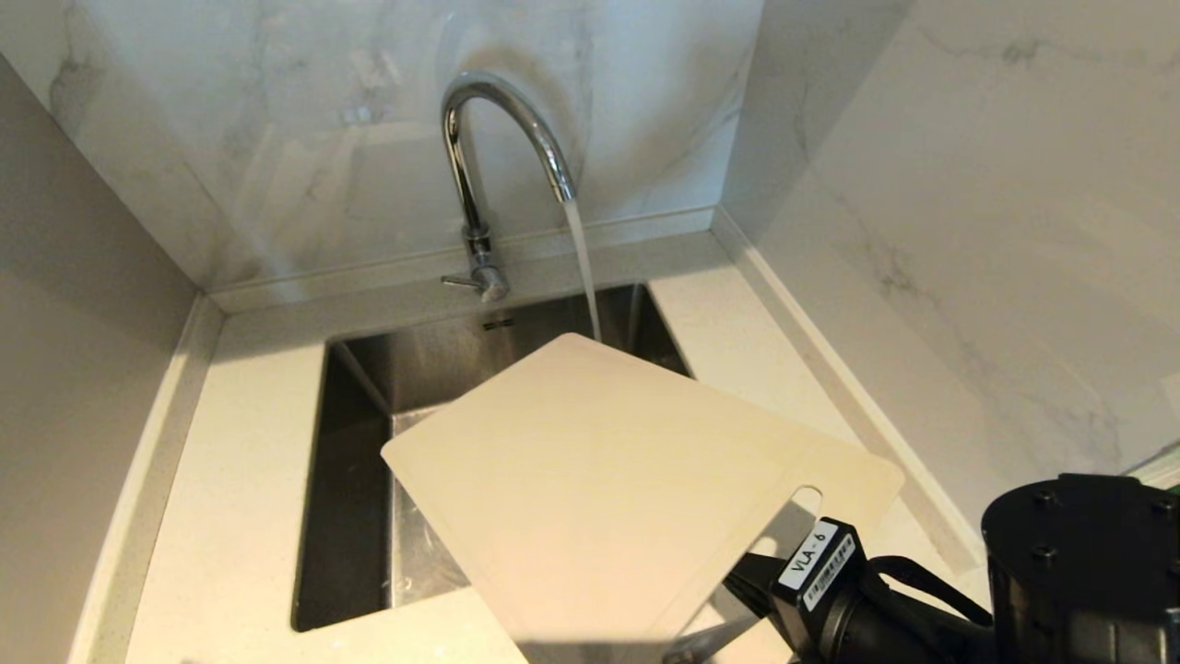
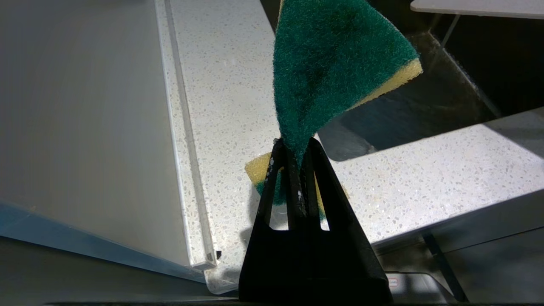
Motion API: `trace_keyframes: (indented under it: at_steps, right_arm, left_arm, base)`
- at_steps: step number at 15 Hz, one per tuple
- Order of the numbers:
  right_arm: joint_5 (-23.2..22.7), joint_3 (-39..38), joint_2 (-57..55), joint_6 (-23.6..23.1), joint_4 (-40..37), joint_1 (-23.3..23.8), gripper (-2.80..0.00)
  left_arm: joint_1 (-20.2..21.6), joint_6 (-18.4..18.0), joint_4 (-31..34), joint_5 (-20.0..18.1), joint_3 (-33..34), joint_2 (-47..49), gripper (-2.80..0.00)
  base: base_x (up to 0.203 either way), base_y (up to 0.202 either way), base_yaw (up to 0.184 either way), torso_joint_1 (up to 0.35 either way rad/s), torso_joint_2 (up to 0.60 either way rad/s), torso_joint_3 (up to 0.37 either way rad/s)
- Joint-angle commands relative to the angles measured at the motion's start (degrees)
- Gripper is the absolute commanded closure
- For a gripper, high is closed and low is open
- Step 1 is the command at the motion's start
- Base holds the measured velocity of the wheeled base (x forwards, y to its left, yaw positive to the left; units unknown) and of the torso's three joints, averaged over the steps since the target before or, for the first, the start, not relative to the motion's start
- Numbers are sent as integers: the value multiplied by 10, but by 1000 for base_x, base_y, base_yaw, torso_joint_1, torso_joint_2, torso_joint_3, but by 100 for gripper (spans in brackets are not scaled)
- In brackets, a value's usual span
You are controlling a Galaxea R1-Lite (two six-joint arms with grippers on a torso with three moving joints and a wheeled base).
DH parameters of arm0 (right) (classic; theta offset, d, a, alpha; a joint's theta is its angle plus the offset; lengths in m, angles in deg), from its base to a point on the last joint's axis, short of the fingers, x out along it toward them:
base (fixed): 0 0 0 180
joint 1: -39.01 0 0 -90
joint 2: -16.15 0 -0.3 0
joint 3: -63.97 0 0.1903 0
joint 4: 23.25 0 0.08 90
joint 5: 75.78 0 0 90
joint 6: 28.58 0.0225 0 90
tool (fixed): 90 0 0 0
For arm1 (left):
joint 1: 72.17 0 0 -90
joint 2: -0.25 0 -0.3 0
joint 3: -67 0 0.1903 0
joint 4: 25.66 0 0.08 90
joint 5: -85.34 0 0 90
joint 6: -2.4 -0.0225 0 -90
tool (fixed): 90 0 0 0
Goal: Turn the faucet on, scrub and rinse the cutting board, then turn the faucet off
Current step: Pick up the cutting board
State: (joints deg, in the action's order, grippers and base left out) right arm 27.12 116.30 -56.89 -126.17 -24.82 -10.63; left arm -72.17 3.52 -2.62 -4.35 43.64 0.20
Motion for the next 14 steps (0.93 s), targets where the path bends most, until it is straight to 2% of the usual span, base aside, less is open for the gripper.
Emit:
trace_keyframes:
  at_steps: [1,3,8,10,12,13,14]
  right_arm:
    - [-27,5,-2,-26,2,-1,0]
    - [-52,12,-1,-51,2,0,0]
    - [-157,11,-4,-70,0,34,0]
    - [-197,15,-5,-105,-1,81,0]
    - [-282,23,-23,-146,-1,153,0]
    - [-319,36,-42,-171,-1,172,0]
    - [-336,49,-57,-185,-2,175,0]
  left_arm:
    - [0,0,0,0,1,0,0]
    - [0,0,0,0,1,0,0]
    - [0,0,0,0,1,0,0]
    - [0,0,0,0,1,0,0]
    - [0,0,0,0,1,0,0]
    - [0,0,0,0,1,0,0]
    - [0,0,0,0,1,0,0]
  base:
    - [0,0,0,0,0,0]
    - [0,0,0,0,0,0]
    - [0,0,0,0,0,0]
    - [0,0,0,0,0,0]
    - [0,0,0,0,0,0]
    - [0,0,0,0,0,0]
    - [0,0,0,0,0,0]
